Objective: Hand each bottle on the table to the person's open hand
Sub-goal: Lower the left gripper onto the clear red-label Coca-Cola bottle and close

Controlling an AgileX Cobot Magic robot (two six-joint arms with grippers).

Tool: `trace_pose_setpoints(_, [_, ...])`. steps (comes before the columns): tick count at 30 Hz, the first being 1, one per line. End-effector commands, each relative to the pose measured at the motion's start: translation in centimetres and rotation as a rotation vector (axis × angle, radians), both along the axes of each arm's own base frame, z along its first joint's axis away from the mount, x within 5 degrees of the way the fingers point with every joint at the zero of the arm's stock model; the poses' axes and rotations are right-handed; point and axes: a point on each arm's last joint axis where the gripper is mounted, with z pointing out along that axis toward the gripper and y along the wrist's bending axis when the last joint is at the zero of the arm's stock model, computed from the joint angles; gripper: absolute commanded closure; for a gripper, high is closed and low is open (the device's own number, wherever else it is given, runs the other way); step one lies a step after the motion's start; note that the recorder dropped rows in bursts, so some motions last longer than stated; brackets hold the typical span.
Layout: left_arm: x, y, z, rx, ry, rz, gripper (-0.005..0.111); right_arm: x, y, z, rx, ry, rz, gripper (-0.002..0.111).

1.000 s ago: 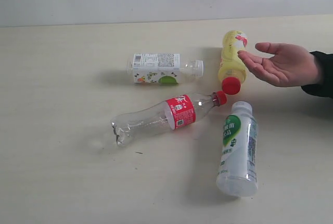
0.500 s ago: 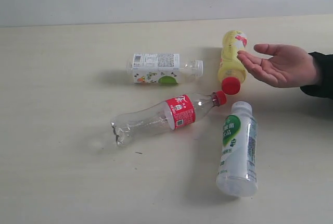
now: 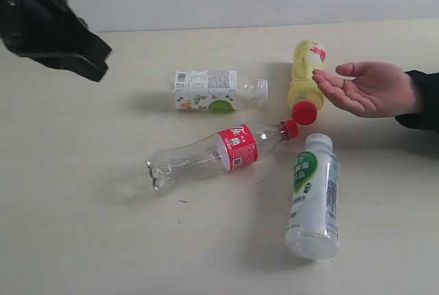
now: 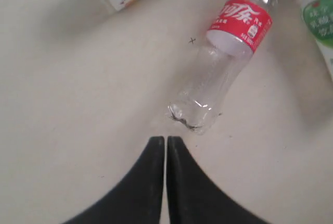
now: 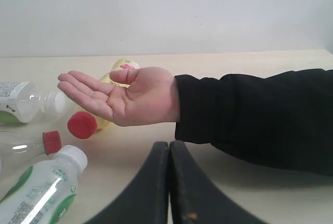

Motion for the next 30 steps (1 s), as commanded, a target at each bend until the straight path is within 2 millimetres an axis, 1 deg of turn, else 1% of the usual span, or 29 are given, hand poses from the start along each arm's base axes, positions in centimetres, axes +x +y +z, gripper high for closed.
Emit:
trace_pose_setpoints(1, [2.3,-4.0,-1.5,0.134,0.084,-0.143,0.092,0.0,0.0,-0.1,-0.006,-0.009,-0.004,0.108])
trace_pose_setpoints(5, [3.4,-7.0,-2.8,0.183,0.095,-0.297,0.074,0.0,0.0,-0.1,-0.006,-0.009,-0.004,0.108])
trace_pose_setpoints(8, [3.6,-9.3,-4.4,0.216,0.092,-0.433,0.06,0.0,0.0,-0.1,-0.006,-0.009,-0.004,0.108])
trace_pose_setpoints(11, [3.3,-11.6,-6.2,0.253,0.089,-0.548,0.037,0.0,0.0,-0.1,-0.006,-0.009,-0.004,0.108])
trace_pose_setpoints(13, [2.9,-12.7,-7.5,0.301,0.072,-0.615,0.022,0.0,0.0,-0.1,-0.006,-0.009,-0.004,0.108])
trace_pose_setpoints(14, [2.8,-13.1,-8.2,0.334,0.065,-0.637,0.017,0.0,0.0,-0.1,-0.006,-0.009,-0.004,0.108])
trace_pose_setpoints(15, [2.8,-13.4,-8.7,0.359,0.059,-0.653,0.015,0.0,0.0,-0.1,-0.006,-0.009,-0.004,0.108])
trace_pose_setpoints(17, [2.8,-14.0,-9.8,0.399,0.043,-0.671,0.015,0.0,0.0,-0.1,-0.006,-0.009,-0.004,0.108])
trace_pose_setpoints(20, [3.1,-14.5,-11.1,0.4,0.049,-0.647,0.019,0.0,0.0,-0.1,-0.006,-0.009,-0.004,0.108])
trace_pose_setpoints(24, [3.7,-14.8,-12.2,0.381,0.039,-0.596,0.021,0.0,0.0,-0.1,-0.006,-0.009,-0.004,0.108])
trace_pose_setpoints(30, [3.8,-15.0,-13.9,0.388,0.072,-0.596,0.021,0.0,0.0,-0.1,-0.006,-0.009,-0.004,0.108])
